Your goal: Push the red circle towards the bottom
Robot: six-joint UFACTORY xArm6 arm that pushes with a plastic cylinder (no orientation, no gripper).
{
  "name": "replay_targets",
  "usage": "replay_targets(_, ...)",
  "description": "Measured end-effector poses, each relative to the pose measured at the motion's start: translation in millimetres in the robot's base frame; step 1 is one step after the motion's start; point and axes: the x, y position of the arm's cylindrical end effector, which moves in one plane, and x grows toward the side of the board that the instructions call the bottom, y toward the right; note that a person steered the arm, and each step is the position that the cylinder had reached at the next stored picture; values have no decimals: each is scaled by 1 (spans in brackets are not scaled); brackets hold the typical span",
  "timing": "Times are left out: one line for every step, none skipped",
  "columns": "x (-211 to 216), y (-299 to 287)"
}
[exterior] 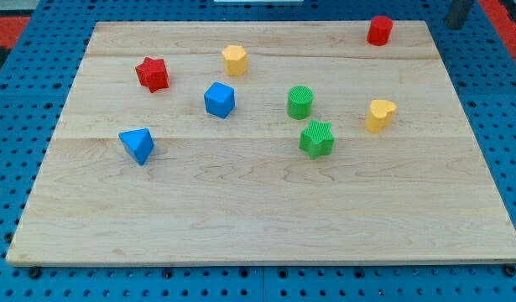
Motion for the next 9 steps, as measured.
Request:
replay_targets(0, 0)
replay_targets(3, -10)
replay_targets(-11, -57)
replay_targets(-12, -73)
replay_targets(-10, -141)
replay_targets(29, -164)
replay_targets(88, -164)
replay_targets(96, -176)
replay_targets(124, -185)
